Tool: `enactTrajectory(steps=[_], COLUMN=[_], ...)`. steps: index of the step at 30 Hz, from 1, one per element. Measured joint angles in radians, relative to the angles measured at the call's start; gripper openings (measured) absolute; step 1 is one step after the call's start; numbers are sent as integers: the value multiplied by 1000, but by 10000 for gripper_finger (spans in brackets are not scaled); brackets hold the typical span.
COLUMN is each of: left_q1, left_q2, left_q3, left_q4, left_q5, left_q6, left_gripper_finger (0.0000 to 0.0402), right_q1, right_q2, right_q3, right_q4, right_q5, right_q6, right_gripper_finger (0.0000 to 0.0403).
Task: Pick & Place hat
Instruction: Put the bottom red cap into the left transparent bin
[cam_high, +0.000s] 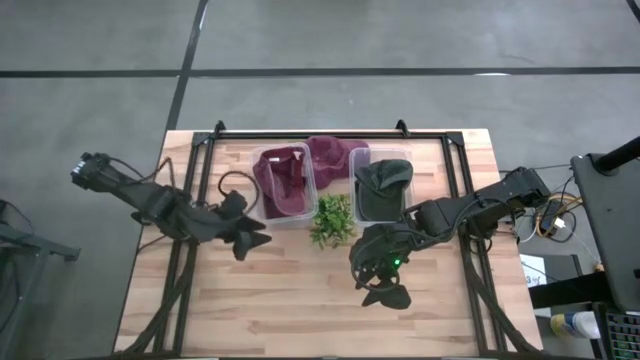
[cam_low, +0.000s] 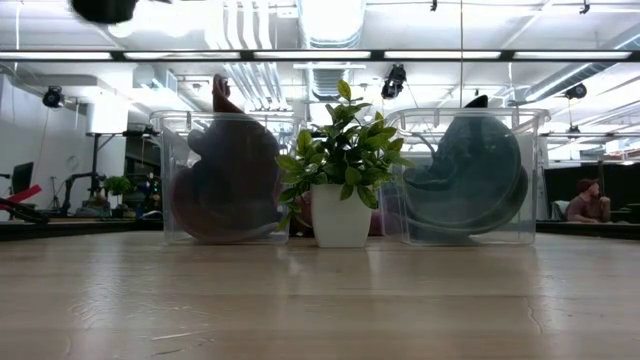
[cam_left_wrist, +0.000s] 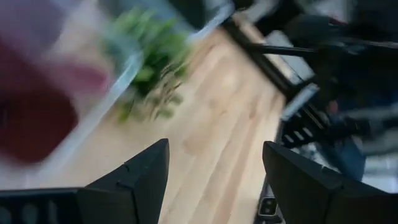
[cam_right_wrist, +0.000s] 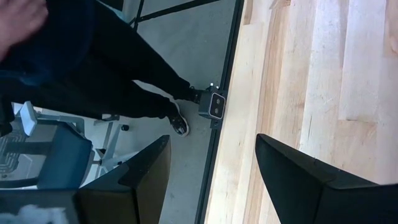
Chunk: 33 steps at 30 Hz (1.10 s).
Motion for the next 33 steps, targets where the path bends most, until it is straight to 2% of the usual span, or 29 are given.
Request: enactTrajectory(steps=[6, 11, 20, 27, 33], left_q1=[30, 31, 42, 93, 140], left_q2=[21, 108, 365, 522, 582], left_q3=[154, 254, 453, 526, 511], left_q4=[-58, -220, -495, -694, -708], left_q5=[51, 32, -122, -155, -225], left_q6=[467, 728, 1182, 1371, 1478], left_gripper_finger=[250, 250, 250, 250, 248], right_q1=[0, 0, 0, 0, 0], right_q2=[0, 0, 0, 0, 0], right_q3=[0, 0, 0, 0, 0], right_q4=[0, 0, 0, 0, 0], right_q5=[0, 0, 0, 0, 0], right_q6=[0, 0, 0, 0, 0], right_gripper_finger=[228, 228, 228, 228, 228])
